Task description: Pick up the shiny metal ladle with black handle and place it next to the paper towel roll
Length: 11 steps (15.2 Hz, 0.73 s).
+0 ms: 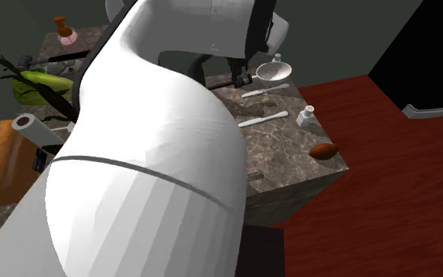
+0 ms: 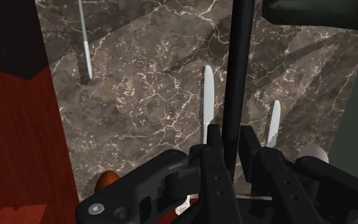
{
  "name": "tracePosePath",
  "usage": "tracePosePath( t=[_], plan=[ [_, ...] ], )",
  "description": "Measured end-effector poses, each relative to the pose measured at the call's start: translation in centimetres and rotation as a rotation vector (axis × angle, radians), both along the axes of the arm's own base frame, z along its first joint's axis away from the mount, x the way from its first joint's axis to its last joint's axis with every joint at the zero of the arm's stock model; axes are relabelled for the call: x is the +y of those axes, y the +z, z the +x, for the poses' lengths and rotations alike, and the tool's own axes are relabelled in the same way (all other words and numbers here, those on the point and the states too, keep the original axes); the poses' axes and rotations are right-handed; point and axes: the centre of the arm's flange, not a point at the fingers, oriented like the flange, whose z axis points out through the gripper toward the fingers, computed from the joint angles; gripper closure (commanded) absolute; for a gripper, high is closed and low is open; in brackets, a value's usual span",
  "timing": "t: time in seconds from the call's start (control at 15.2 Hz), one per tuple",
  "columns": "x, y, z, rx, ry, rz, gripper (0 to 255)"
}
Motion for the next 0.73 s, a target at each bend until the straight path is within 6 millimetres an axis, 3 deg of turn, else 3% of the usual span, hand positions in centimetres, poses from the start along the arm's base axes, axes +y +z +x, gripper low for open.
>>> tracePosePath(
  t=[0.73],
  plan=[
    [12.6,-0.1,-7.4,-0.001,0.000,0.000,255]
  ],
)
